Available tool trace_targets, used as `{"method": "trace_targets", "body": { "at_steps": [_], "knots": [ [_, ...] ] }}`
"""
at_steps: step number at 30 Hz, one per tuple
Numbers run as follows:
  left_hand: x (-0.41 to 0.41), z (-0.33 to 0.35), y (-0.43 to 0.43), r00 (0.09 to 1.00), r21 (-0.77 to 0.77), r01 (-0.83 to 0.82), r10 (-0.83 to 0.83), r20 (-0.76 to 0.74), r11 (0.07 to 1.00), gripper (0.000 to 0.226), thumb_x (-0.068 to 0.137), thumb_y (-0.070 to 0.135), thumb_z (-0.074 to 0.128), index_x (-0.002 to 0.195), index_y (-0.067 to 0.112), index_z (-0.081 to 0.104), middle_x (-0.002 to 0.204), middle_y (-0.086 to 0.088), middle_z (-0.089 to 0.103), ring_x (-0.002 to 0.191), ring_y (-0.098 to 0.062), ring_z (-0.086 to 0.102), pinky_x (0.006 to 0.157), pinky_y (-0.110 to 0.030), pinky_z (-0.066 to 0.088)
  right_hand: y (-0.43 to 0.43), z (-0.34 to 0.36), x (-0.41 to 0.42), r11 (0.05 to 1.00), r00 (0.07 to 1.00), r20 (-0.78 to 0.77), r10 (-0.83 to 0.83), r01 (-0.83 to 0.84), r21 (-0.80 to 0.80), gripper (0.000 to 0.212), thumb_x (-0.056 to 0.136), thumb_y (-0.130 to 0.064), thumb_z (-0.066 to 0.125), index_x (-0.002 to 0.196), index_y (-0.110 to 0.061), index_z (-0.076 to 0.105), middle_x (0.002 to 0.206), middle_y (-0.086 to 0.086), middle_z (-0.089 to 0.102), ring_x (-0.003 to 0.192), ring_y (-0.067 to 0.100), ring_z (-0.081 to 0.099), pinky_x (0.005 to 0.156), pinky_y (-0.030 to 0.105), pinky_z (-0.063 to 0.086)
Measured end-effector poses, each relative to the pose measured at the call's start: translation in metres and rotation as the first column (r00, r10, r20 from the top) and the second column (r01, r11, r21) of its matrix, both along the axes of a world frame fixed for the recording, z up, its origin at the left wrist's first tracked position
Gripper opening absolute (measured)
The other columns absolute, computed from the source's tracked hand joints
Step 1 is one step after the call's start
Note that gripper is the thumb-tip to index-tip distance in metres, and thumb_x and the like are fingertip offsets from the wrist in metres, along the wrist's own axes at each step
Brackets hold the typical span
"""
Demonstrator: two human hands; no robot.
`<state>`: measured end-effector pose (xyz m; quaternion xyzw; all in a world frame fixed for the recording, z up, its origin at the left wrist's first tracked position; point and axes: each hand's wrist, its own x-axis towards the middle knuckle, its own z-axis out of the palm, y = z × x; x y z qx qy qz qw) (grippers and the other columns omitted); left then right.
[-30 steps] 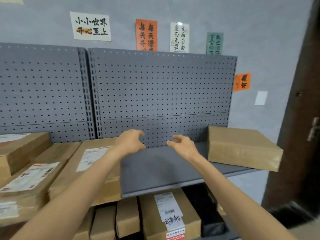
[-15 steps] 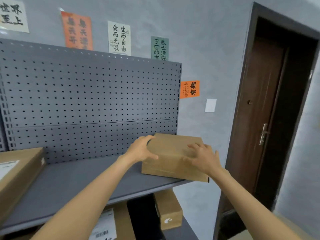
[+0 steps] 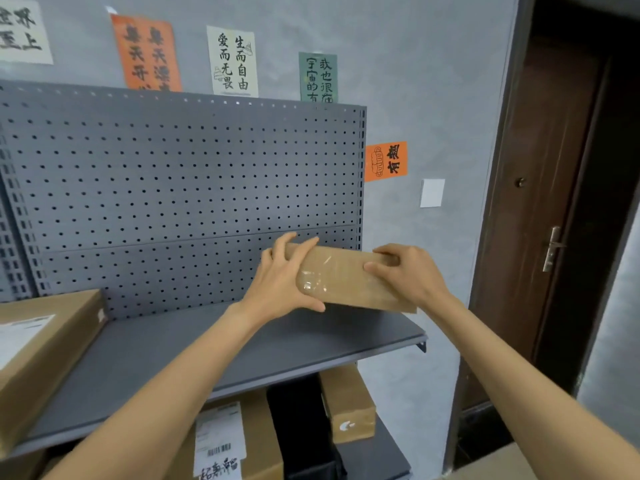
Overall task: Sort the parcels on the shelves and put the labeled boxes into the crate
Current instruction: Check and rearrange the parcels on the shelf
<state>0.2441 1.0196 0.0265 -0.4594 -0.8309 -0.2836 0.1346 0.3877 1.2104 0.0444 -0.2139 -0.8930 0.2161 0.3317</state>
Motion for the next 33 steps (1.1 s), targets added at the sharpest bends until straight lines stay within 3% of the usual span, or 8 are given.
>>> {"method": "trace_targets", "body": {
  "at_steps": [3,6,12,17,23,26,30,33],
  "knots": [
    [-0.005,0.019,-0.017,0.978,-0.064,-0.083,0.069,-0.196,0.995,0.124,0.051,0.047,0.088,0.148,0.042,0.011,0.152,0.0,0.003,0.133,-0.034,0.019,0.105,-0.052,0.036,-0.01,0.027,-0.009,0.999,0.995,-0.092,0.039,-0.039,0.004,0.042,0.078,-0.047,0.069,0.113,-0.023,0.065,0.117,-0.001,0.066,0.109,0.019,0.057,0.087,0.036,0.048],
    [-0.012,0.031,-0.039,0.974,0.0,-0.141,0.139,-0.178,0.99,0.111,0.056,0.038,0.086,0.145,0.044,0.02,0.144,0.001,0.018,0.123,-0.031,0.033,0.086,-0.046,0.048,-0.024,0.038,-0.018,0.996,0.984,-0.159,0.084,-0.076,0.053,0.052,0.078,-0.045,0.07,0.121,-0.02,0.059,0.126,-0.001,0.057,0.119,0.018,0.049,0.09,0.036,0.045],
    [-0.029,0.053,-0.079,0.973,0.131,-0.191,0.171,0.153,0.973,0.108,0.059,0.034,0.088,0.145,0.043,0.024,0.134,0.0,0.027,0.119,-0.028,0.04,0.09,-0.042,0.045,-0.049,0.038,-0.021,0.953,0.895,-0.391,0.214,-0.279,-0.118,0.086,0.078,-0.037,0.075,0.148,-0.025,0.026,0.153,-0.007,0.026,0.141,0.012,0.016,0.112,0.037,0.025],
    [-0.03,0.063,-0.109,0.837,0.418,-0.269,-0.004,0.547,0.868,0.098,0.068,0.027,0.085,0.145,0.04,0.027,0.139,0.001,0.035,0.122,-0.026,0.045,0.085,-0.04,0.047,-0.055,0.015,-0.034,0.855,0.912,-0.394,0.11,-0.289,-0.43,0.11,0.074,-0.039,0.079,0.153,-0.023,0.005,0.159,-0.004,0.014,0.146,0.022,0.01,0.116,0.046,0.02],
    [-0.03,0.055,-0.133,0.497,0.609,-0.36,-0.407,0.766,0.706,0.086,0.072,0.024,0.078,0.145,0.033,0.033,0.132,-0.002,0.052,0.106,-0.023,0.058,0.064,-0.043,0.059,-0.067,-0.023,-0.06,0.563,0.931,-0.318,0.177,-0.361,-0.743,0.127,0.065,-0.06,0.078,0.152,-0.031,-0.01,0.161,-0.002,0.01,0.145,0.027,0.022,0.113,0.057,0.025],
    [-0.027,0.047,-0.138,0.42,0.625,-0.369,-0.477,0.772,0.688,0.088,0.062,0.028,0.079,0.141,0.03,0.04,0.134,-0.005,0.052,0.112,-0.025,0.055,0.06,-0.041,0.059,-0.088,-0.031,-0.07,0.389,0.887,-0.339,0.314,-0.446,-0.806,0.116,0.06,-0.063,0.077,0.148,-0.038,0.006,0.154,-0.004,0.027,0.131,0.028,0.042,0.103,0.063,0.036],
    [-0.023,0.034,-0.139,0.348,0.653,-0.418,-0.553,0.757,0.632,0.08,0.064,0.026,0.076,0.137,0.025,0.043,0.13,-0.008,0.052,0.116,-0.029,0.053,0.069,-0.048,0.057,-0.107,-0.033,-0.082,0.03,0.8,-0.576,0.164,-0.588,-0.808,0.108,0.068,-0.042,0.076,0.149,-0.041,0.005,0.151,0.005,0.033,0.12,0.036,0.052,0.088,0.071,0.043],
    [-0.017,0.024,-0.131,0.264,0.69,-0.489,-0.663,0.7,0.533,0.073,0.068,0.023,0.076,0.134,0.021,0.045,0.129,-0.01,0.053,0.118,-0.032,0.052,0.063,-0.048,0.059,-0.127,-0.033,-0.092,-0.055,0.777,-0.598,0.196,-0.601,-0.798,0.116,0.069,-0.043,0.075,0.15,-0.042,-0.008,0.155,0.008,0.027,0.129,0.039,0.045,0.085,0.07,0.043]
  ]
}}
